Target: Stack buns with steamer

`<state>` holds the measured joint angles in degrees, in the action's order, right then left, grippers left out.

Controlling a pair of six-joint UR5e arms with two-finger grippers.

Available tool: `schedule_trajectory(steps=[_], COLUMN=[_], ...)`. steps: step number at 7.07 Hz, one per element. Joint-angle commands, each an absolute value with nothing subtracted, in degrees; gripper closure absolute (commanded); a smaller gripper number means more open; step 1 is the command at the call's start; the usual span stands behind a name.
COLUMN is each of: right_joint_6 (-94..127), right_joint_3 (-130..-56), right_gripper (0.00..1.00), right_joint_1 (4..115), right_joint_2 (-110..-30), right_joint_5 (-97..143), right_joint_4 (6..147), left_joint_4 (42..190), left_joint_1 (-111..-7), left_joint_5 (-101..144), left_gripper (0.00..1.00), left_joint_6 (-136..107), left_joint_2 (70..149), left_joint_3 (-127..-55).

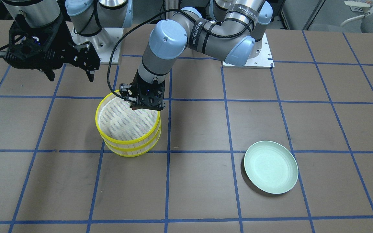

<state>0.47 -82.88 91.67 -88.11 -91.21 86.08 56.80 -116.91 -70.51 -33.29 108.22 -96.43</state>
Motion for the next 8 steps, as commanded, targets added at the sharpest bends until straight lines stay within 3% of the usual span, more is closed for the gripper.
schedule_trajectory(steps=[1,4,8], right_joint_6=[0.4,0.5,0.5], right_joint_3=[-82.9,-83.0,-83.0], right_gripper=[0.00,0.00,0.00], right_joint_1=[91.7,91.7,91.7], right_joint_2=[-88.1,-88.1,-88.1], right_joint_5=[-91.2,-91.3,-91.5], right_joint_4=[86.1,86.1,86.1], left_joint_4=[56.9,57.3,70.4], left_joint_1=[-116.4,-112.0,-93.7], left_joint_5=[-70.8,-79.6,-86.0], left_gripper=[0.00,0.00,0.00], left_joint_6=[-32.7,-31.6,-9.7], left_joint_2=[108.1,105.9,100.6], left_joint_3=[-96.3,-95.2,-88.4])
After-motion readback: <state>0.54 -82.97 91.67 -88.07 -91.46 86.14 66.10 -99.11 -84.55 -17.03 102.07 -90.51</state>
